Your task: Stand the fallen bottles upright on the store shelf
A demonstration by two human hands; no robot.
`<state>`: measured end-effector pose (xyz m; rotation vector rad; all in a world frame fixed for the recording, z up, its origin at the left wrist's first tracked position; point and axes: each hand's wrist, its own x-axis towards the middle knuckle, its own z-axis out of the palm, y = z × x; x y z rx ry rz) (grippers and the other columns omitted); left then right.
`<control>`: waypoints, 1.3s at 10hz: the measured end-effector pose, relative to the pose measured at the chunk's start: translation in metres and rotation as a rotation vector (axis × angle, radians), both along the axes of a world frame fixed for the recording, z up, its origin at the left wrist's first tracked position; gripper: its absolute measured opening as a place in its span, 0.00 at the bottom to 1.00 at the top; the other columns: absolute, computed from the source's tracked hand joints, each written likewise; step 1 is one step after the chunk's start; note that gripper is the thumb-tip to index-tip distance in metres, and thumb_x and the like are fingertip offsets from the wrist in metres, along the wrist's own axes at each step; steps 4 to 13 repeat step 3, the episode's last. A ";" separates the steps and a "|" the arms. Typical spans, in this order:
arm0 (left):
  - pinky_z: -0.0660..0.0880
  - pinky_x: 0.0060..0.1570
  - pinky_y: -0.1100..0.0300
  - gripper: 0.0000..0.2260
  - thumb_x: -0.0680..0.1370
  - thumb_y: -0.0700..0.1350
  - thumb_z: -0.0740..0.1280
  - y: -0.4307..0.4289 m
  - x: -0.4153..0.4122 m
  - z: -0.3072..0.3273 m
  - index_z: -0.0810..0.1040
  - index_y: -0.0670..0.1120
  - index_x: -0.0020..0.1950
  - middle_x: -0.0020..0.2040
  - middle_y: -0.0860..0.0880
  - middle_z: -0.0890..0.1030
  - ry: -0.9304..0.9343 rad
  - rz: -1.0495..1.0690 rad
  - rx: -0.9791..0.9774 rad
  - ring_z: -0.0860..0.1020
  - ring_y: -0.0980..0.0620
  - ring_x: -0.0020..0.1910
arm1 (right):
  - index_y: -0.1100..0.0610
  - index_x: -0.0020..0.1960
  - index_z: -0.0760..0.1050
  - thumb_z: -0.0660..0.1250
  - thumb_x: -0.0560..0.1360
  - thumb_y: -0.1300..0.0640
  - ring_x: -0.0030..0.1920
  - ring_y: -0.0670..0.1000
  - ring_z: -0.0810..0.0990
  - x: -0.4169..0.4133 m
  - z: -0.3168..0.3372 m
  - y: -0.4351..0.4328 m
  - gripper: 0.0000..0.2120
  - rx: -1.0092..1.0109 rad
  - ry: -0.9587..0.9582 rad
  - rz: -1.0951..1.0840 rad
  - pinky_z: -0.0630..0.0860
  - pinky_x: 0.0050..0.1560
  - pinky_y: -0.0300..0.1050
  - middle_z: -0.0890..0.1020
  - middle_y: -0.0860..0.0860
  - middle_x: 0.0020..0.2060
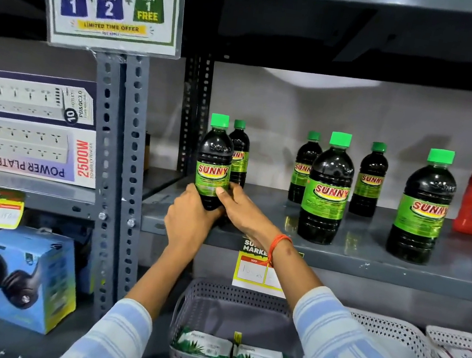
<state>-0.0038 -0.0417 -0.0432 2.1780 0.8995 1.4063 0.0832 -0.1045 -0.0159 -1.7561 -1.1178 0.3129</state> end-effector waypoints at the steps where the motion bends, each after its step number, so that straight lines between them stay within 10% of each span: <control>1: 0.67 0.38 0.52 0.22 0.70 0.53 0.72 -0.001 -0.002 0.003 0.70 0.38 0.52 0.50 0.37 0.81 0.043 -0.038 -0.033 0.78 0.35 0.49 | 0.58 0.76 0.54 0.55 0.80 0.47 0.72 0.56 0.65 0.000 0.000 0.000 0.28 -0.012 0.013 0.013 0.64 0.72 0.55 0.65 0.57 0.74; 3: 0.71 0.40 0.52 0.17 0.71 0.47 0.73 -0.042 -0.025 0.034 0.75 0.38 0.53 0.51 0.37 0.80 0.284 0.033 -0.013 0.78 0.36 0.50 | 0.65 0.68 0.65 0.55 0.81 0.55 0.60 0.57 0.74 -0.009 0.029 -0.041 0.20 -0.001 -0.121 -0.168 0.70 0.58 0.47 0.74 0.64 0.66; 13: 0.71 0.40 0.52 0.17 0.71 0.47 0.73 -0.042 -0.025 0.034 0.75 0.38 0.53 0.51 0.37 0.80 0.284 0.033 -0.013 0.78 0.36 0.50 | 0.65 0.68 0.65 0.55 0.81 0.55 0.60 0.57 0.74 -0.009 0.029 -0.041 0.20 -0.001 -0.121 -0.168 0.70 0.58 0.47 0.74 0.64 0.66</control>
